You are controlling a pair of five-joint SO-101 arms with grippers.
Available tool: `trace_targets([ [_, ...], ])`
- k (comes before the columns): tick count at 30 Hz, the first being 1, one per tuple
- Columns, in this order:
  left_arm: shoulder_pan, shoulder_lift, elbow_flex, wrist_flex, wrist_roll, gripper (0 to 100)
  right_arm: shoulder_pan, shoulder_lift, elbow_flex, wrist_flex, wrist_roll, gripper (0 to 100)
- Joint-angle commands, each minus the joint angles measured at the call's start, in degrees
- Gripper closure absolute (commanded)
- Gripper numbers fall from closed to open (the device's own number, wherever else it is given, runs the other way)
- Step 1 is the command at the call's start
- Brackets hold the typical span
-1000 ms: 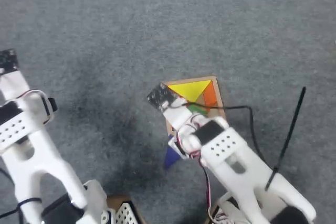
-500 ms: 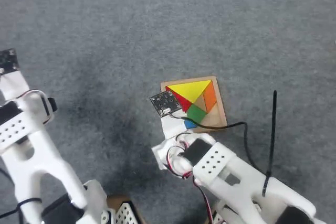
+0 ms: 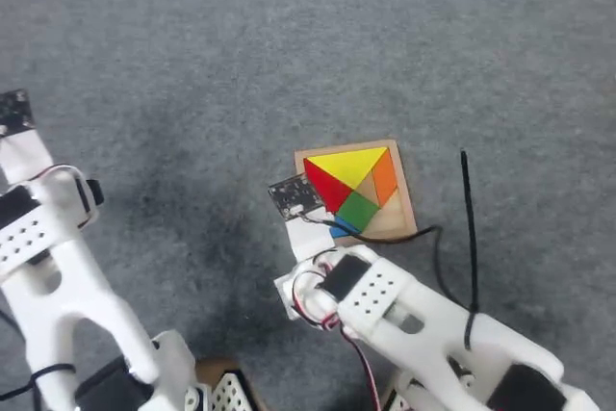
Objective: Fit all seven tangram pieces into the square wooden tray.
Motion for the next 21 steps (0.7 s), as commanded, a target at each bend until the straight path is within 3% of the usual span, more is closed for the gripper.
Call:
trace_targets([
  [1,0.18,-2.81,-1.19,-1.05,-0.88,79,-0.31,1.98,-4.84,1.98,-0.70,74.8],
  [13,0.09,-2.90,-1.19,-0.88,-0.88,79,-0.13,9.45,-8.88,4.35,-0.09,75.6],
  [17,0.09,-2.90,-1.19,-0.79,-0.88,79,-0.31,9.63,-12.13,8.40,4.57,82.4],
  [21,0.09,-2.90,-1.19,-0.79,-0.88,79,-0.31,9.63,-12.75,8.66,4.66,81.4],
])
